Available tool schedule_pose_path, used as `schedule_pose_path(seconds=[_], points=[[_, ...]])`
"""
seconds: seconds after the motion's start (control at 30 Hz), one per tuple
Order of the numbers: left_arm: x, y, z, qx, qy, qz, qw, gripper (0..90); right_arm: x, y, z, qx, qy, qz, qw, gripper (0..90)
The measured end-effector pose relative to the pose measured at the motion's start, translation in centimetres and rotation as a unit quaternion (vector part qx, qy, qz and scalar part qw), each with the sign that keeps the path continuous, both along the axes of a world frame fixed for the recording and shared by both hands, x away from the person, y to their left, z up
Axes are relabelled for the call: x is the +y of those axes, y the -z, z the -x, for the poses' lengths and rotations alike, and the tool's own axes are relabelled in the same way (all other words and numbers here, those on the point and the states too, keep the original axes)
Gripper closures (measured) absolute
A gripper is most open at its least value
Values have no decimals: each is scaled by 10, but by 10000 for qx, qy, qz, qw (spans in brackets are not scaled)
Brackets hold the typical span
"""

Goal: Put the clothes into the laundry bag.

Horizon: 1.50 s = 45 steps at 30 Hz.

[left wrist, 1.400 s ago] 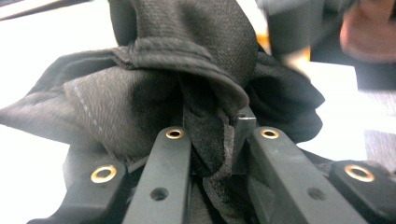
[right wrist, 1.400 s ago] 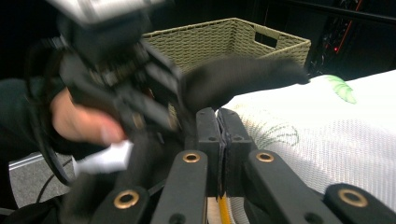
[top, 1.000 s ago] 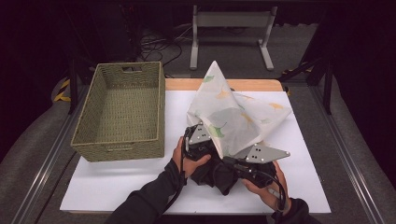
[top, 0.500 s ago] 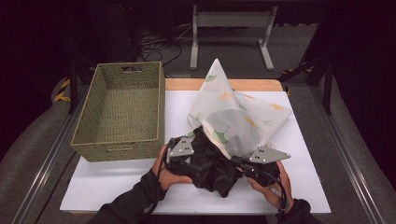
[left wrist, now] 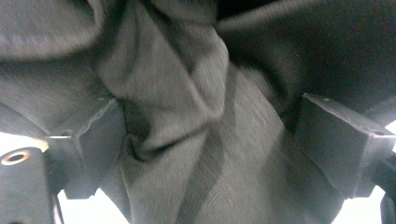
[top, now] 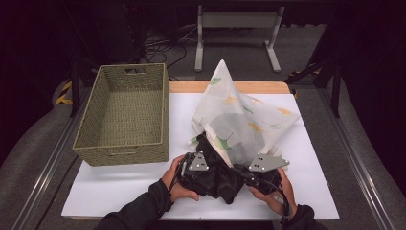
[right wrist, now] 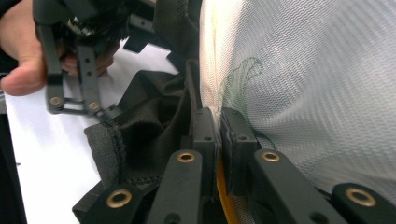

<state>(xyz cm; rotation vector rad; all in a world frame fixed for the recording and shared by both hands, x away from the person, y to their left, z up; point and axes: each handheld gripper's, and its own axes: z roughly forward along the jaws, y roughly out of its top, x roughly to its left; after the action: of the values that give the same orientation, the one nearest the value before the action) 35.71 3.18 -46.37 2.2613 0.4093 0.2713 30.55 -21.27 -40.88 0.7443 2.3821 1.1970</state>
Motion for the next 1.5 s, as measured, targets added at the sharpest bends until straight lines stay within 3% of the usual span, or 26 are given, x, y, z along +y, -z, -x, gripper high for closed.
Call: schedule_pose_path(seconds=[0.03, 0.1, 0.23, 0.27, 0.37, 0.43, 0.53, 0.57, 0.6, 0.67, 0.7, 0.77, 0.87, 1.0, 1.13, 1.27, 1.43, 1.5], points=[[-2, 1, -1, 68, -7, -48, 10000, 191, 0, 1, 0, 29, 14, -2, 10000, 847], [-4, 0, -3, -19, -43, -102, 9999, 231, 0, 4, -1, 44, 11, 27, 10000, 844], [-5, -1, -8, -28, -130, -29, 9999, 454, 2, 6, -2, 70, 42, 76, 9999, 842], [-5, -2, -13, -25, -147, 94, 9998, 454, 2, 6, -3, 72, 52, 81, 9999, 842], [-6, -7, -18, -107, -136, 346, 9993, 740, 2, 5, -6, 75, 103, 53, 9999, 845], [-8, -13, -20, -140, -83, 492, 9987, 801, 2, 2, -7, 52, 103, 6, 9999, 853], [-7, -26, -16, -229, -64, 830, 9963, 812, 3, -10, -5, -25, 66, -222, 9997, 869], [-6, -34, -12, -366, -54, 876, 9955, 816, 4, -17, -5, -47, 19, -370, 9993, 873], [-6, -34, -12, -366, -54, 876, 9955, 818, 6, -24, -4, -93, -23, -464, 9989, 875], [2, -53, -1, -559, -37, 1122, 9921, 821, 9, -33, -1, -213, -94, -555, 9982, 877], [2, -53, -1, -559, -37, 1122, 9921, 822, 9, -33, -1, -213, -94, -555, 9982, 877], [12, -70, 11, -761, -5, 1267, 9890, 822, 16, -49, 4, -346, -214, -755, 9963, 879], [17, -83, 22, -822, 165, 1404, 9865, 822, 27, -70, 14, -594, -375, -827, 9941, 879], [6, -82, 23, -813, 240, 1368, 9870, 821, 32, -80, 22, -709, -491, -872, 9925, 881], [-17, -70, 1, -557, 29, 1526, 9867, 819, 32, -80, 29, -715, -524, -868, 9923, 884], [-32, -56, -18, -530, -178, 1499, 9871, 817, 31, -77, 30, -661, -541, -800, 9931, 885], [-27, -41, -42, -140, -773, 2130, 9739, 804, 21, -53, 26, -369, -456, -570, 9966, 885], [-25, -39, -43, -145, -744, 2062, 9756, 784, 13, -42, 24, -247, -324, -445, 9982, 886]])
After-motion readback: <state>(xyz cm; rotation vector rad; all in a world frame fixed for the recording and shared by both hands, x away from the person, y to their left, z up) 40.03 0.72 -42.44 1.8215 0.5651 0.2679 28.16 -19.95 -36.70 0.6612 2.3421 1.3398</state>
